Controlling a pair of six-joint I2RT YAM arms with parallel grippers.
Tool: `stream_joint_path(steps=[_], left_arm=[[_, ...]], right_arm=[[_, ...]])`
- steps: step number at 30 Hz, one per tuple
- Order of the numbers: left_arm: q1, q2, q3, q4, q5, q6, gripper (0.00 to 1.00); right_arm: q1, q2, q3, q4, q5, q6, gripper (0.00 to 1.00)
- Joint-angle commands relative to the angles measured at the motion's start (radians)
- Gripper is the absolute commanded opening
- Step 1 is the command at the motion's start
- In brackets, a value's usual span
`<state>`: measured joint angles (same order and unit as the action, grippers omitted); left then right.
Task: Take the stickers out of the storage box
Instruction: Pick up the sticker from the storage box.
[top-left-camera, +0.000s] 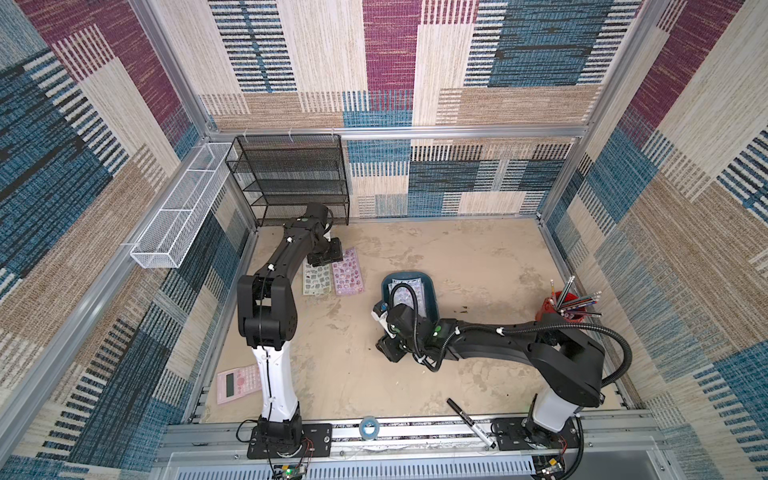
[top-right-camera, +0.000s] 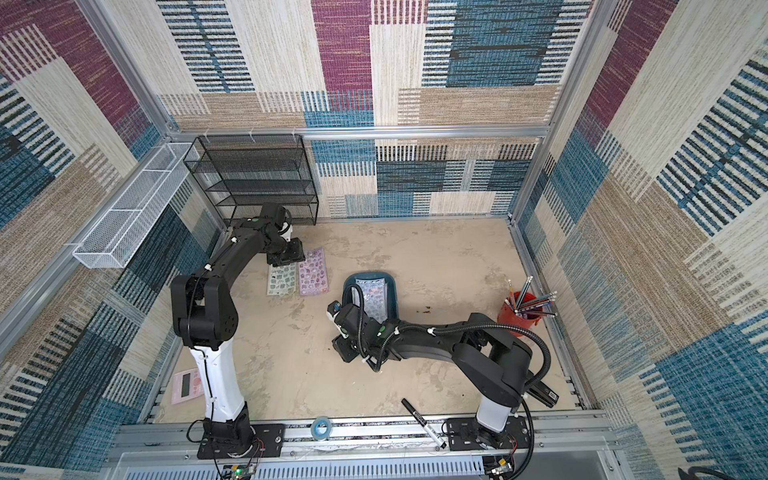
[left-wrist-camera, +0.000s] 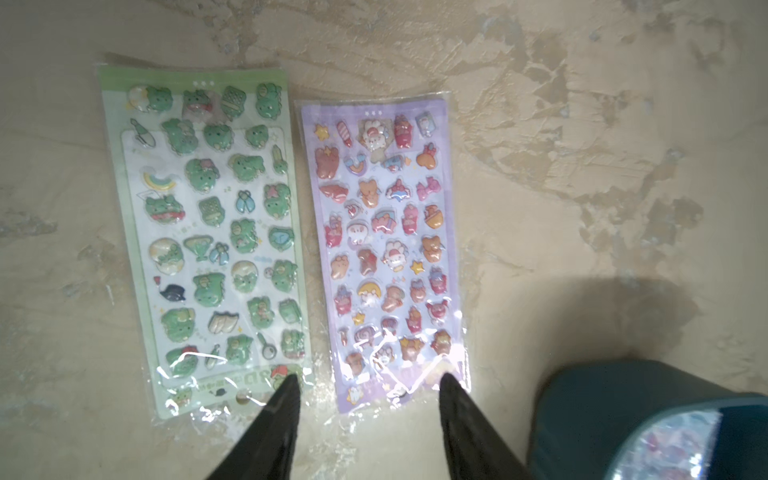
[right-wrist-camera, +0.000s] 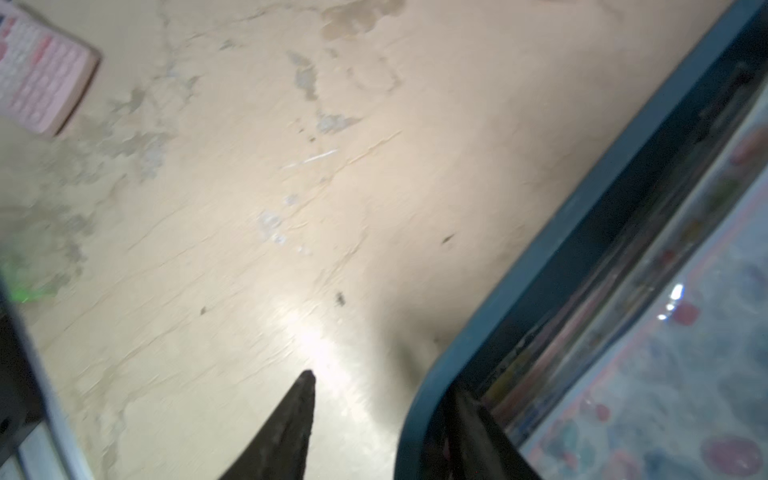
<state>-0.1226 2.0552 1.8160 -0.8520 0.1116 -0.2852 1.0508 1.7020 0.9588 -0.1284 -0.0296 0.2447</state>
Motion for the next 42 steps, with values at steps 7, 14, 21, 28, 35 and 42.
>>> stream_joint_path(steps=[7, 14, 21, 28, 35, 42], left_arm=[[-0.009, -0.188, -0.24, 0.129, 0.072, -0.096, 0.55], [-0.096, -0.378, -0.442, 0.173, 0.07, -0.133, 0.56], [-0.187, -0.522, -0.595, 0.198, 0.015, -0.219, 0.56], [-0.281, -0.53, -0.642, 0.258, -0.025, -0.32, 0.6], [-0.353, -0.484, -0.667, 0.276, -0.032, -0.399, 0.61], [-0.397, -0.544, -0.768, 0.342, -0.073, -0.489, 0.61]], right_arm=[[0.072, -0.251, -0.145, -0.004, -0.104, -0.001, 0.54], [-0.047, -0.371, -0.071, -0.102, 0.099, 0.053, 0.24], [-0.208, -0.25, -0.005, -0.171, 0.14, 0.09, 0.0], [-0.272, -0.127, 0.012, -0.152, 0.111, 0.024, 0.0], [-0.281, -0.041, -0.014, -0.049, -0.061, 0.043, 0.0], [-0.282, 0.001, -0.049, 0.046, -0.231, 0.15, 0.0]])
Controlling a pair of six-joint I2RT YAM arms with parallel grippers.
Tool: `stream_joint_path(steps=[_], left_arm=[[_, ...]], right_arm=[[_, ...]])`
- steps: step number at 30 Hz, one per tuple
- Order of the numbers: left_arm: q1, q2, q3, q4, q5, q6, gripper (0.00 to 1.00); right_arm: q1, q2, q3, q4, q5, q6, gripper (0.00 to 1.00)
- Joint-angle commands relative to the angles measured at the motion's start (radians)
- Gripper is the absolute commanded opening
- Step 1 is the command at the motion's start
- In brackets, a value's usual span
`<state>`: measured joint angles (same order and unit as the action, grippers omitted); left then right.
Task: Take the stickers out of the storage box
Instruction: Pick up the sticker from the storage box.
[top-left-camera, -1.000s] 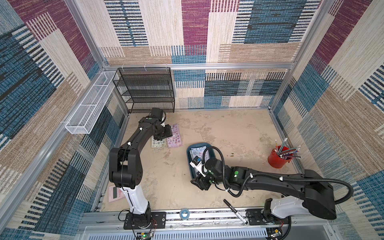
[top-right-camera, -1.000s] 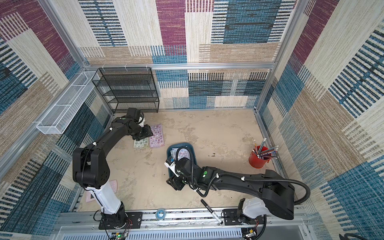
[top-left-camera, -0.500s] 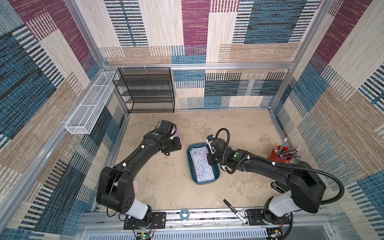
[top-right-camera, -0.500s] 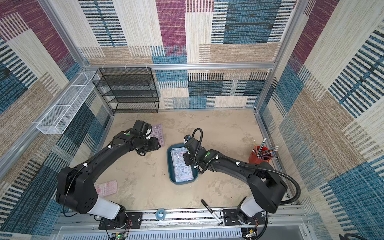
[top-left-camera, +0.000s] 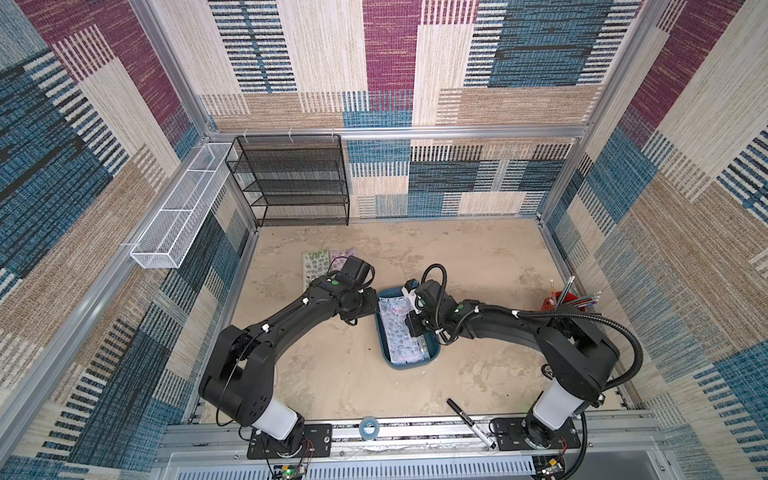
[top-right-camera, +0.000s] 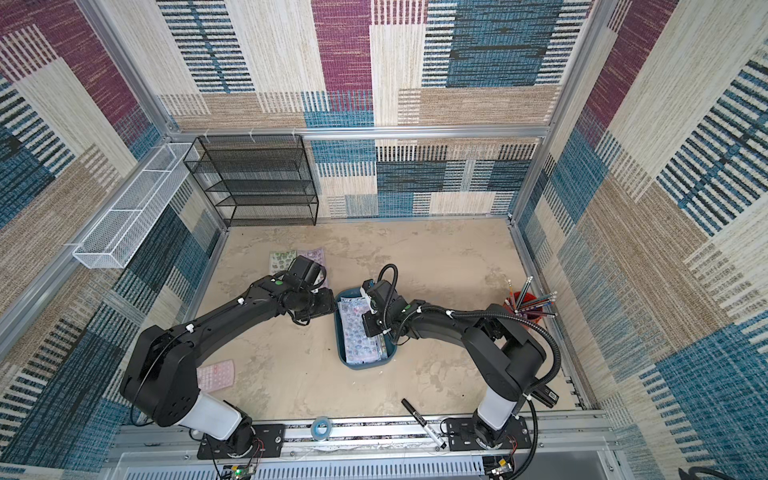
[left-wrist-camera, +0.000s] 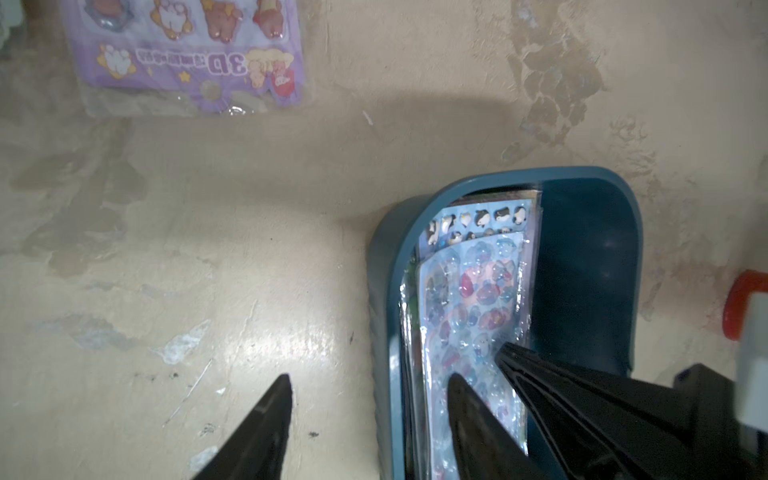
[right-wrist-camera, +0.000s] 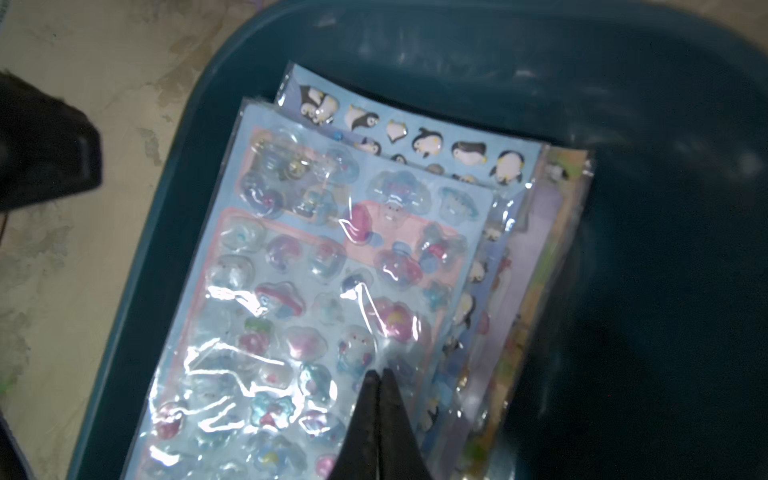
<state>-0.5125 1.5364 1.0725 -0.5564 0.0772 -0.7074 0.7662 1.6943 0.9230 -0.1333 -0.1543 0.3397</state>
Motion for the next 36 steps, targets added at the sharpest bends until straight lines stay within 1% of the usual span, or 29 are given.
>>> stream_joint_path(steps=[1, 4, 8, 10, 13, 16, 19, 25, 26, 28, 29, 32, 35, 36], left_arm=[[-0.008, -0.037, -0.037, 0.057, -0.038, -0.075, 0.61], [-0.008, -0.057, -0.049, 0.071, -0.031, -0.072, 0.61], [-0.009, -0.065, -0.032, 0.06, -0.009, -0.029, 0.6], [-0.01, -0.067, -0.031, 0.058, -0.005, -0.003, 0.58], [-0.008, -0.053, -0.016, 0.037, -0.002, 0.038, 0.52], [-0.008, -0.025, 0.007, 0.006, 0.006, 0.07, 0.51], [-0.008, 0.0, 0.001, 0.026, 0.018, 0.071, 0.51], [-0.009, 0.041, -0.015, 0.089, 0.065, 0.036, 0.49], [-0.009, 0.046, -0.015, 0.099, 0.074, 0.032, 0.45], [-0.011, 0.055, -0.008, 0.104, 0.088, 0.03, 0.34], [-0.012, 0.06, -0.003, 0.103, 0.091, 0.032, 0.3], [-0.014, 0.063, 0.002, 0.096, 0.095, 0.037, 0.27], [-0.015, 0.062, -0.011, 0.094, 0.099, 0.037, 0.26], [-0.017, 0.062, -0.014, 0.094, 0.099, 0.037, 0.23]], right_arm=[[0.003, 0.01, -0.016, 0.059, -0.11, 0.059, 0.0], [0.004, 0.031, -0.017, 0.077, -0.121, 0.065, 0.0], [0.004, 0.062, -0.047, 0.149, -0.139, 0.12, 0.0], [0.004, 0.065, -0.073, 0.195, -0.14, 0.154, 0.0], [0.005, 0.071, -0.1, 0.234, -0.129, 0.198, 0.0], [0.009, 0.048, -0.133, 0.257, -0.119, 0.238, 0.0], [0.02, 0.034, -0.148, 0.246, -0.098, 0.246, 0.0], [0.039, 0.011, -0.151, 0.217, -0.077, 0.248, 0.0], [0.039, 0.008, -0.149, 0.212, -0.07, 0.248, 0.0], [0.042, 0.002, -0.146, 0.209, -0.063, 0.248, 0.0], [0.041, 0.002, -0.145, 0.208, -0.058, 0.25, 0.0], [0.045, 0.008, -0.137, 0.208, -0.051, 0.254, 0.0], [0.05, 0.013, -0.134, 0.212, -0.05, 0.26, 0.0], [0.053, 0.013, -0.134, 0.215, -0.05, 0.26, 0.0]])
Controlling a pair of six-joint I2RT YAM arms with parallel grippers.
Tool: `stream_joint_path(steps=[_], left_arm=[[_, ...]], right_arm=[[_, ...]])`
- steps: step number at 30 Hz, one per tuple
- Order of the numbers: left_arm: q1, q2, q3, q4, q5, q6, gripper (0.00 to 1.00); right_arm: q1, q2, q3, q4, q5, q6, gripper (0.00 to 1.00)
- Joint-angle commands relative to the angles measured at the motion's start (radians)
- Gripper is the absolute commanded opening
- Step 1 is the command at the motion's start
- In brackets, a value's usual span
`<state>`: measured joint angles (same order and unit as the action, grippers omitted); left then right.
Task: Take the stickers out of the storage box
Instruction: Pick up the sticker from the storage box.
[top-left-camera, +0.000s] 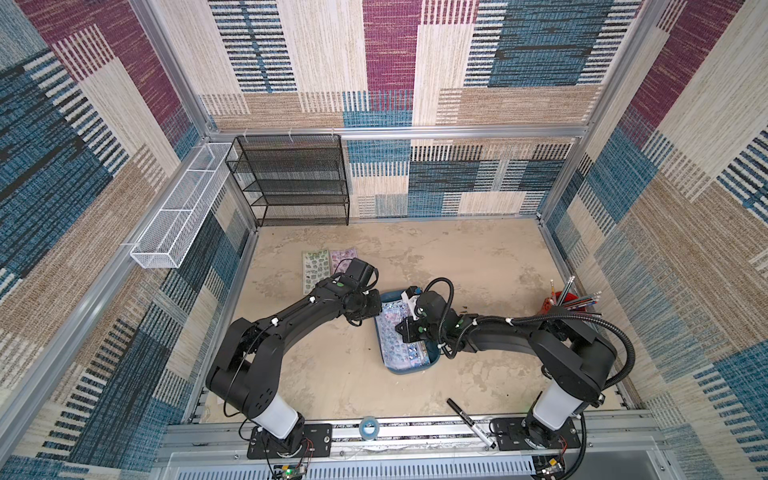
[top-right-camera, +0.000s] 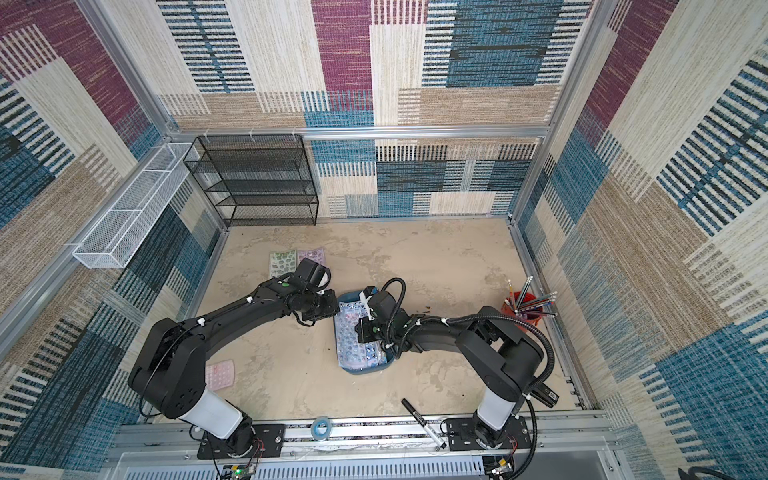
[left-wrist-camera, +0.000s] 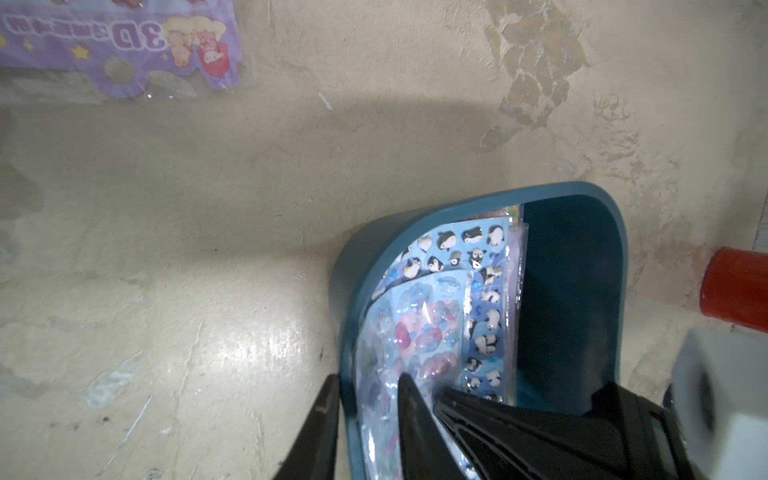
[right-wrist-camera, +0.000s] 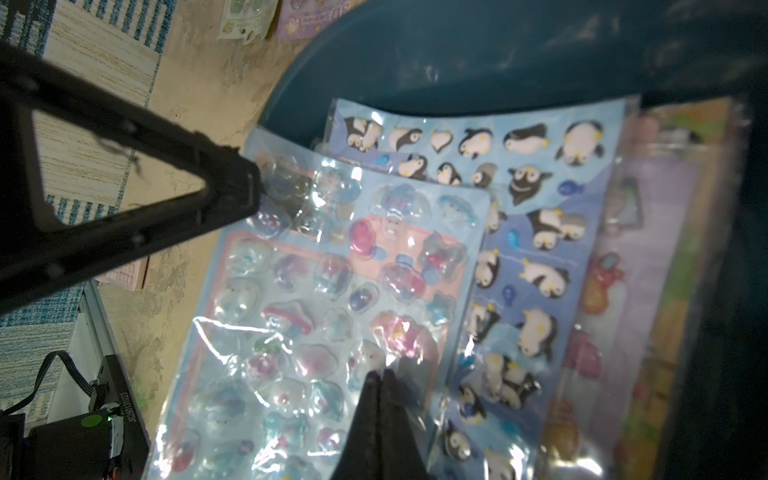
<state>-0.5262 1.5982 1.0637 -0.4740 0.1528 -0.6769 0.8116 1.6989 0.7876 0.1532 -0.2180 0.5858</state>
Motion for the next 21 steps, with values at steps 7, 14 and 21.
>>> stream_joint_path(steps=[7, 14, 21], left_arm=[[-0.002, -0.001, -0.006, 0.02, 0.035, 0.007, 0.0], [-0.003, -0.016, 0.059, -0.003, 0.053, 0.032, 0.0], [-0.003, -0.032, 0.024, 0.022, 0.067, 0.025, 0.0]], right_arm=[[0.014, 0.0, 0.002, -0.07, 0.036, 0.023, 0.0], [0.014, -0.084, 0.022, -0.135, 0.107, 0.008, 0.01], [0.013, -0.129, 0.046, -0.183, 0.143, -0.009, 0.11]])
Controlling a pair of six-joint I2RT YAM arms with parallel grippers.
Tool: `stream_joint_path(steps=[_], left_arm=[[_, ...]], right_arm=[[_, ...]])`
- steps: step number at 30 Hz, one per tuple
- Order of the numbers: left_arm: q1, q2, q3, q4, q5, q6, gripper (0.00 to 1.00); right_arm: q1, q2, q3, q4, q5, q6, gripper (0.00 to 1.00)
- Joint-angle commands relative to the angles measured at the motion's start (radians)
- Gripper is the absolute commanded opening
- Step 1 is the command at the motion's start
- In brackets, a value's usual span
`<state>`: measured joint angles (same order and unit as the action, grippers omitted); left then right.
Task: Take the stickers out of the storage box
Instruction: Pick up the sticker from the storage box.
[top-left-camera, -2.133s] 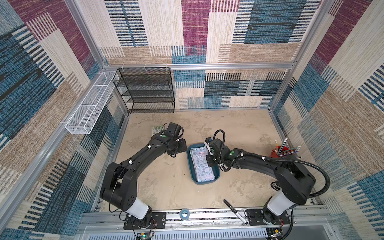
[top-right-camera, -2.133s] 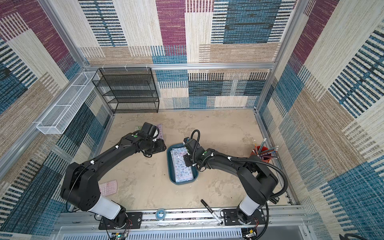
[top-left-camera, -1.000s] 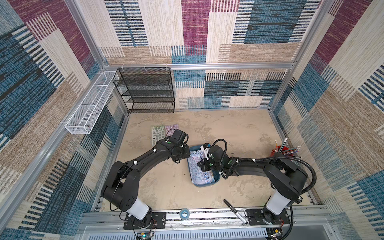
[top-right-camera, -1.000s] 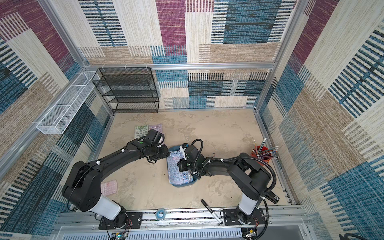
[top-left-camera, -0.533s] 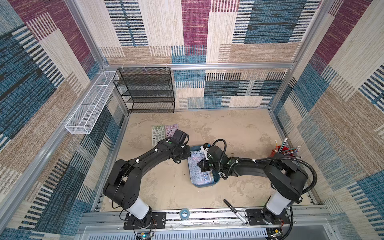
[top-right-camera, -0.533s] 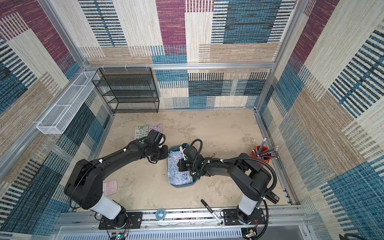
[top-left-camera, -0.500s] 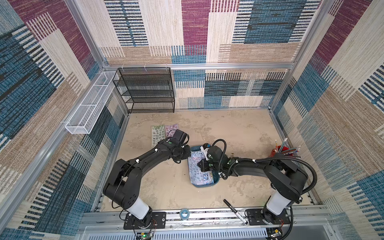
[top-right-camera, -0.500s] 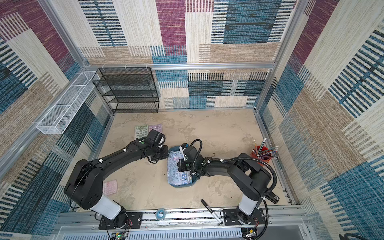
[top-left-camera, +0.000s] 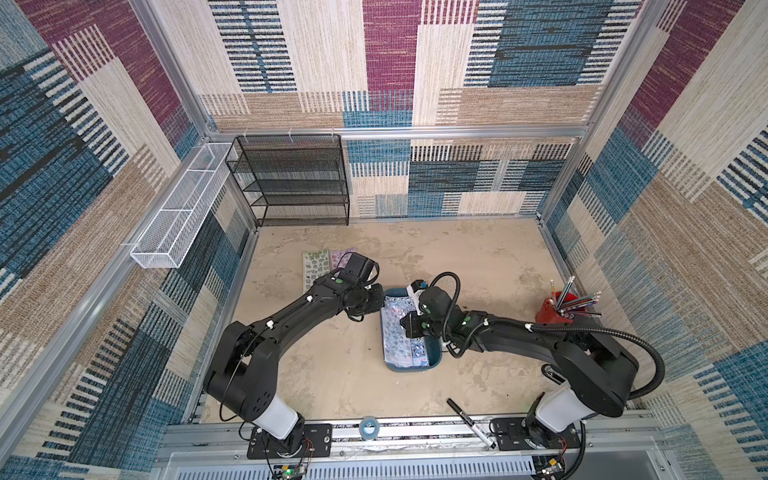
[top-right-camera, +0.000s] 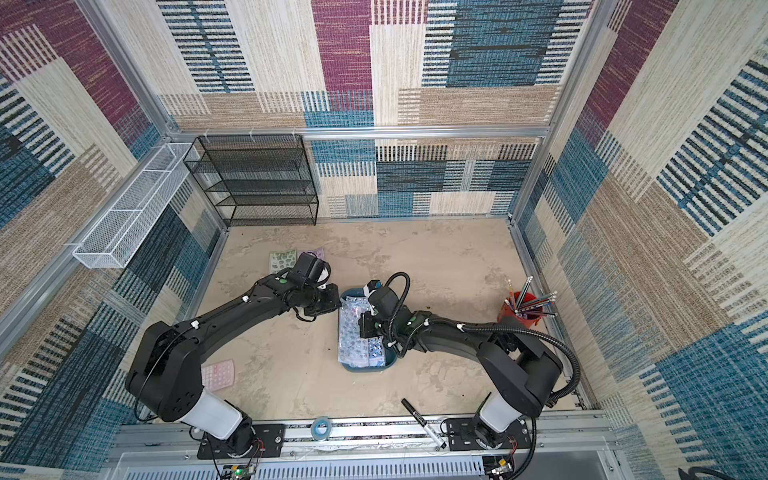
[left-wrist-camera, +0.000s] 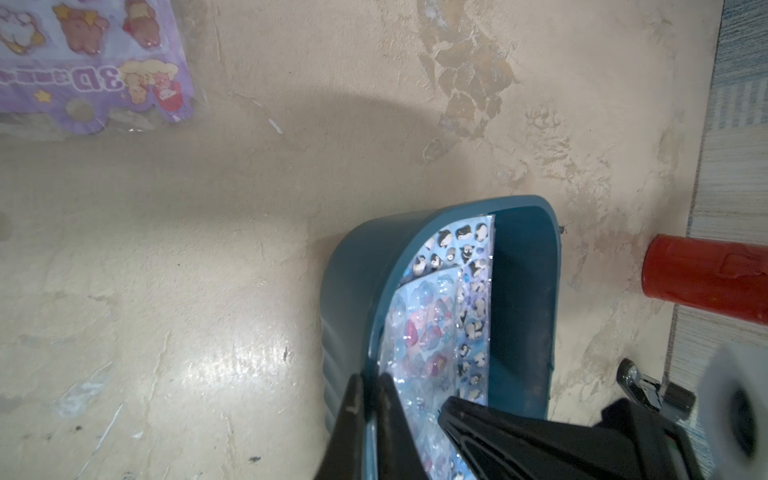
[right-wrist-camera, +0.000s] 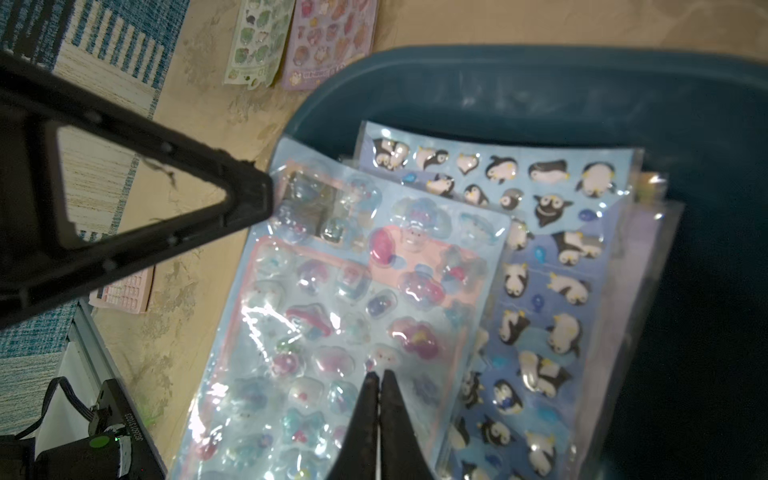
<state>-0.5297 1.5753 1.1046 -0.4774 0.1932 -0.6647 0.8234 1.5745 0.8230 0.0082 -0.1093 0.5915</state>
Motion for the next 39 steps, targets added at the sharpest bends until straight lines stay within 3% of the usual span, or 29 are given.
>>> stream_joint_path(steps=[1, 8, 16, 22, 25, 39], left_arm=[[0.0, -0.011, -0.031, 0.033, 0.028, 0.009, 0.0], [0.003, -0.006, -0.097, 0.067, 0.02, 0.002, 0.0], [0.002, 0.005, -0.093, 0.063, 0.018, 0.004, 0.0], [0.002, -0.029, -0.066, 0.009, -0.013, 0.012, 0.44], [0.002, -0.069, -0.058, -0.039, -0.069, 0.015, 0.57], [0.002, -0.143, -0.12, -0.09, -0.111, 0.013, 0.67]], right_arm=[[0.001, -0.002, 0.011, -0.041, 0.033, -0.015, 0.12], [0.001, 0.023, 0.009, -0.086, 0.051, -0.018, 0.3], [0.007, 0.125, 0.014, -0.068, -0.03, -0.028, 0.17], [0.009, 0.158, -0.025, 0.058, -0.103, 0.041, 0.15], [0.009, 0.169, -0.039, 0.078, -0.095, 0.061, 0.15], [0.008, 0.17, -0.03, 0.038, -0.024, 0.079, 0.15]])
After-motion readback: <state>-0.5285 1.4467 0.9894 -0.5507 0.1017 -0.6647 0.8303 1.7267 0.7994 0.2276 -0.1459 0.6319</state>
